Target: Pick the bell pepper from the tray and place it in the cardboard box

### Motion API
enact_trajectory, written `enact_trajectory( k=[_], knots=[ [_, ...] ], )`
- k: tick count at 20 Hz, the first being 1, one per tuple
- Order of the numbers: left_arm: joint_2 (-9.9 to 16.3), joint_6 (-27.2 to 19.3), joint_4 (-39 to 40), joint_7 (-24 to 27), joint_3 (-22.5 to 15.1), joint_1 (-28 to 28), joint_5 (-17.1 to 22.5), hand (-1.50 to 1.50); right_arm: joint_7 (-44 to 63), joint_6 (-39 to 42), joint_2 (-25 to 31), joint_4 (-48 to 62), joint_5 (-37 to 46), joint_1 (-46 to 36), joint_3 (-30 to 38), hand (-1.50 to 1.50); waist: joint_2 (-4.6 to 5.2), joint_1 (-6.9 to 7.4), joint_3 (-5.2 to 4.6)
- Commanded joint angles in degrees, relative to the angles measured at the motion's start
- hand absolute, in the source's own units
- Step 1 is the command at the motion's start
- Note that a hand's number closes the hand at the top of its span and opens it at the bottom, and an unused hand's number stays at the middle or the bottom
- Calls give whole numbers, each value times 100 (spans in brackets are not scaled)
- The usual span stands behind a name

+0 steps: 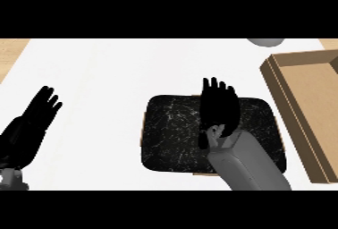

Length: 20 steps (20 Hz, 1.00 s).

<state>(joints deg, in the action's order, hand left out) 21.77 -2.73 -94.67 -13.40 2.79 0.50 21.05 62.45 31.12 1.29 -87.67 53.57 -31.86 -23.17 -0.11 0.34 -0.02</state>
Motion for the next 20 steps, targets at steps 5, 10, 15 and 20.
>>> enact_trajectory(
  k=[5, 10, 15, 20],
  knots=[
    [-37, 291, 408, 281, 201, 112, 9, 0, 879, -185, -124, 855, -87, -335, -34, -150, 22, 41, -2],
    [-80, -9, 24, -249, 164, 297, -111, 0, 690, 109, -125, 472, 67, 106, 75, -150, 6, -19, 2],
    [-86, 207, 29, -127, 270, 171, -69, 0, 377, -245, -125, 941, 253, 331, 78, -150, 7, -3, 2],
    [-581, -300, 4, -155, -133, 331, -606, 0, 458, -137, -126, 542, 415, 470, 39, -150, 2, -60, 3]
  ],
)
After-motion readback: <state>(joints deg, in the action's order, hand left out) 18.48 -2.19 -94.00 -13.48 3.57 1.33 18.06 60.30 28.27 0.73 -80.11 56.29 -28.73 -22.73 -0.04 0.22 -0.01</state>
